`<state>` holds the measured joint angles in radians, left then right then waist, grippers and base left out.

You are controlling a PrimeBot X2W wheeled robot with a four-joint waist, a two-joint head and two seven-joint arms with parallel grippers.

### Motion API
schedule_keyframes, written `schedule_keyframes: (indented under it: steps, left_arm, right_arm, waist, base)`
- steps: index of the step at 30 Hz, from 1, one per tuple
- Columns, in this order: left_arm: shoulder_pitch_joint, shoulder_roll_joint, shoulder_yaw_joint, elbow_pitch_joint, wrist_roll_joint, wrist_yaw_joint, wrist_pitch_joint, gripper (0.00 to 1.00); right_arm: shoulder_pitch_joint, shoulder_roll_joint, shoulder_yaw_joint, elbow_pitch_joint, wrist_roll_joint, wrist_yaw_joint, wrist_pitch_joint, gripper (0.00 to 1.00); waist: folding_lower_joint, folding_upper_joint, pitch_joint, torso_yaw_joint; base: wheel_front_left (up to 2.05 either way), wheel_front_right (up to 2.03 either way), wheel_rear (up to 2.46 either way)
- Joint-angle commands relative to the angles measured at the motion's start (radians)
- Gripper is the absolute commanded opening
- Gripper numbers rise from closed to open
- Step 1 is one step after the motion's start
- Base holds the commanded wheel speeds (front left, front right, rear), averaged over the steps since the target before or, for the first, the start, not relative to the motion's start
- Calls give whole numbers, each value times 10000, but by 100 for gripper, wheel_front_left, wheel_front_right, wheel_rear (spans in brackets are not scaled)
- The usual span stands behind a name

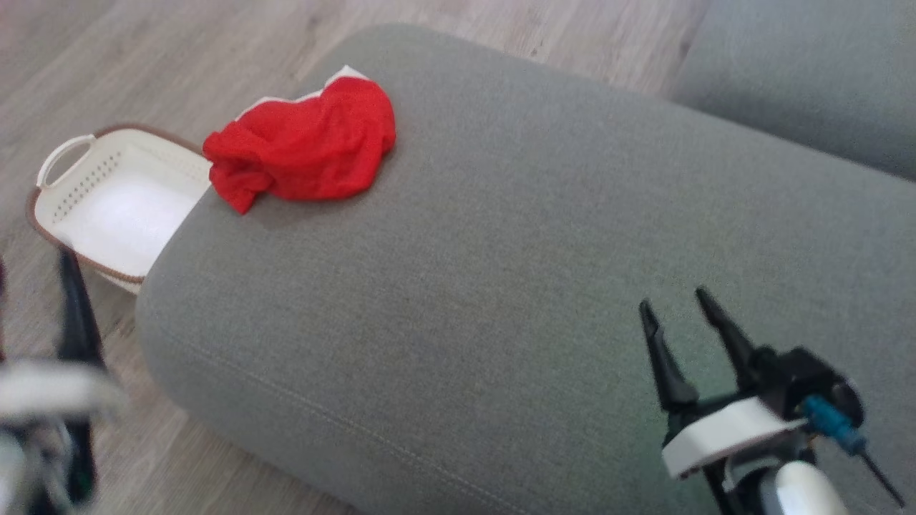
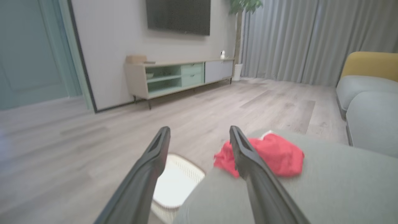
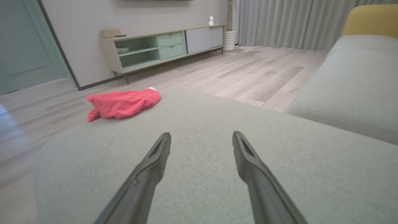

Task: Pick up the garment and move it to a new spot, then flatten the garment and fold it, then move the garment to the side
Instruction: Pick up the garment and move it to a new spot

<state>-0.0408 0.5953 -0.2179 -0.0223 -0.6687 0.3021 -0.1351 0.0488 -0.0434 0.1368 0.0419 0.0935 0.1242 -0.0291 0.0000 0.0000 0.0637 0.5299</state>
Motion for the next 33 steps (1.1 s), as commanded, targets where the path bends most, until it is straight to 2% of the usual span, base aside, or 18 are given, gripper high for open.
schedule_keyframes:
  steps: [1,5,7,11,16,22,30,31,32,33]
  left_arm:
    - [-1089,467,592,-279,86,-78,114,100]
    - [-3390,1337,482,580,227,-720,1115,100]
    - [-4480,1415,398,1252,140,-971,1553,100]
    - [-6185,1077,387,3019,-451,-1285,2326,100]
    - [-7466,250,343,4971,-1243,-1661,2907,100]
    - [-8030,-774,-114,6941,-1679,-2119,3498,100]
    - [-8347,-1465,-230,8737,-2069,-2404,3827,100]
    - [-8397,-1513,-205,8845,-2105,-2446,3752,89]
    - [-8448,-1538,-201,8948,-2111,-2493,3679,53]
    - [-8509,-1551,-195,9054,-2112,-2534,3597,24]
  right_arm:
    - [-552,-68,120,-500,-115,65,41,100]
    - [-869,-68,99,-1302,-662,65,599,100]
    - [-1042,-68,127,-1711,-920,65,888,100]
    - [-1282,-68,241,-2453,-1361,65,1501,100]
    - [-1418,-68,248,-3255,-1752,65,2089,100]
    - [-1463,-68,196,-3829,-2071,65,2351,100]
    - [-1603,-68,162,-4014,-2156,65,2359,100]
    - [-1618,-68,159,-4007,-2145,65,2346,100]
    - [-1631,-68,155,-3994,-2137,65,2333,100]
    - [-1643,-68,151,-3976,-2130,65,2318,100]
  waist:
    - [0,0,307,-7]
    - [0,0,1066,-552]
    - [0,0,1468,-830]
    - [0,0,2277,-1380]
    - [0,0,3438,-1769]
    - [0,0,4471,-1868]
    - [0,0,4939,-1906]
    - [0,0,4952,-1912]
    - [0,0,4960,-1919]
    - [0,0,4964,-1926]
  base:
    - [0,0,0]
    - [0,0,0]
    - [0,0,0]
    - [0,0,0]
    - [0,0,0]
    - [0,0,0]
    - [0,0,0]
    - [0,0,0]
    - [0,0,0]
    - [0,0,0]
